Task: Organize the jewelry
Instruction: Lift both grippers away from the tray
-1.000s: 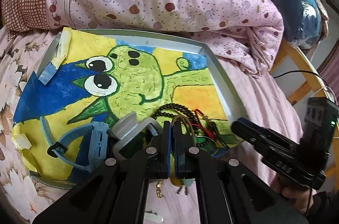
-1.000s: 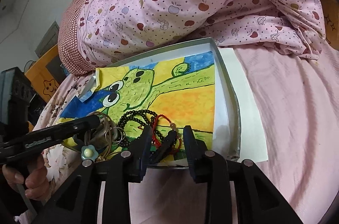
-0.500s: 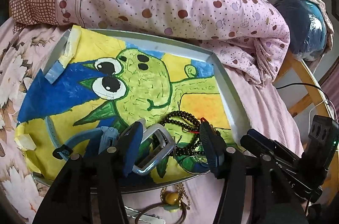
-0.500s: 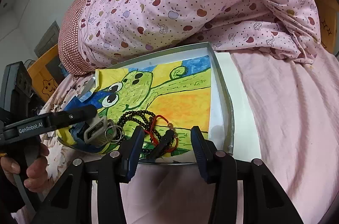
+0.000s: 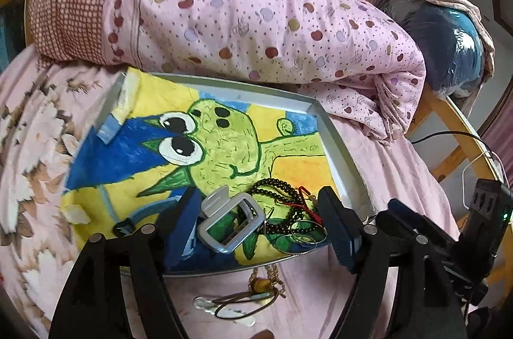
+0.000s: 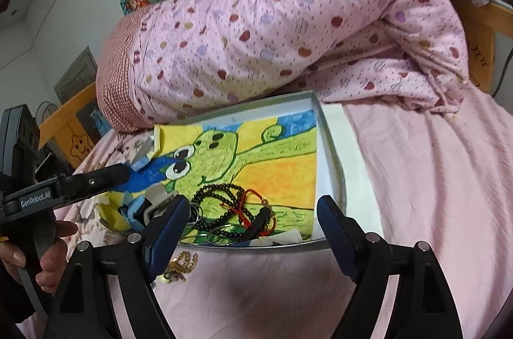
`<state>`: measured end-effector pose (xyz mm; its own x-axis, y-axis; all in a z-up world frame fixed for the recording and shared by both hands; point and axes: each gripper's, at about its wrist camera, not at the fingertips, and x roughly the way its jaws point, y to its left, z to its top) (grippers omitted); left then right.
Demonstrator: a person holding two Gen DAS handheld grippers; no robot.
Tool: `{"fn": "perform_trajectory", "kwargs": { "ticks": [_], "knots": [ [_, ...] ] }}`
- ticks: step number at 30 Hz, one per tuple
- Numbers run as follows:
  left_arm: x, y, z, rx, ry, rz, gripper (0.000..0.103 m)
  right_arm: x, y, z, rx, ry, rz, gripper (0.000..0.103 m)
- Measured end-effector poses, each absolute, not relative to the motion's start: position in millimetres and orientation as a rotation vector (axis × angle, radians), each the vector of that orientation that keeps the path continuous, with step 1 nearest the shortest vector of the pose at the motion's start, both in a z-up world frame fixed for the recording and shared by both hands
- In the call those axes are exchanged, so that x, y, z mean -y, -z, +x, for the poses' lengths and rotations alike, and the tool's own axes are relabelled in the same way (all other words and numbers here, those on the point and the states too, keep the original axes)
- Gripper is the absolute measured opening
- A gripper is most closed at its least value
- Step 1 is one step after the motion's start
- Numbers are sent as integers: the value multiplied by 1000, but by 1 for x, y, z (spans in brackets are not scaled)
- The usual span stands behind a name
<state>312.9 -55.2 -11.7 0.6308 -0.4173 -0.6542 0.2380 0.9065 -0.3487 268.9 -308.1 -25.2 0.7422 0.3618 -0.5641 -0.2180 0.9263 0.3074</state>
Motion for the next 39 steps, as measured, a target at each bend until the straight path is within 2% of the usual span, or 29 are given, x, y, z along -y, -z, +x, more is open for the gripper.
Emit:
{"fn": "perform_trajectory", "kwargs": {
  "ticks": [2,7,17,31,39],
  "knots": [
    [53,5,306,-782,376,-228,74,310,18,263,-641,-309,229,88],
    [45,-11,288,-733,367,-212,74,312,0,245,-591,-291,225,94],
    [15,-28,243,-688,346,-175,75,309,-15,198,-573,-295,161,97],
    [-11,8,170,-756,333,-97,75,299,22,129,-712,-313,114,97],
    [-4,34,153,-811,339,-74,75,287,43,124,-800,-315,50,97]
  ]
}}
